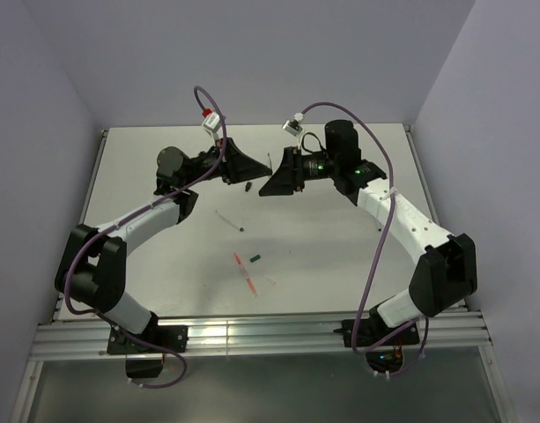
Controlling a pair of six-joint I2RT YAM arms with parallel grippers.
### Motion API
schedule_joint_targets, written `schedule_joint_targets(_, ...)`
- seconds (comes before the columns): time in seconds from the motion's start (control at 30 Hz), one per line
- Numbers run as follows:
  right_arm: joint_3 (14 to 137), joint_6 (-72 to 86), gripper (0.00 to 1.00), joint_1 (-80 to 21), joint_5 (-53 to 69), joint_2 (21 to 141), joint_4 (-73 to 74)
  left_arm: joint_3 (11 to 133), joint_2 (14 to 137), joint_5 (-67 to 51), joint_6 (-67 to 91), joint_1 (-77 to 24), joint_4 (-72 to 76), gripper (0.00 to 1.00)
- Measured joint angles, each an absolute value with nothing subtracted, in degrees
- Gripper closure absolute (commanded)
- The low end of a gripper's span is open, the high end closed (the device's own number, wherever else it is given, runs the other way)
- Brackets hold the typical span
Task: Insert the pens into the pen caps
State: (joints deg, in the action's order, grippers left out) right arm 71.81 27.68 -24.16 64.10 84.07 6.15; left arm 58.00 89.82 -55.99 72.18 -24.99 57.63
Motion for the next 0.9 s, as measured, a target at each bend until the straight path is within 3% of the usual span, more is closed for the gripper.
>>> schedule_joint_targets(0.5,71.81,30.65,0.74,-24.77,67.07,84.44,5.08,56.45,90.06,-55.13,73.34,-24.67,58.92,1.00)
schedule_joint_targets(0.9,71.83,32.12,0.65,-24.77,67.51,84.77,5.08,56.21,90.52,-55.13,74.63,-24.38,60.12,1.00)
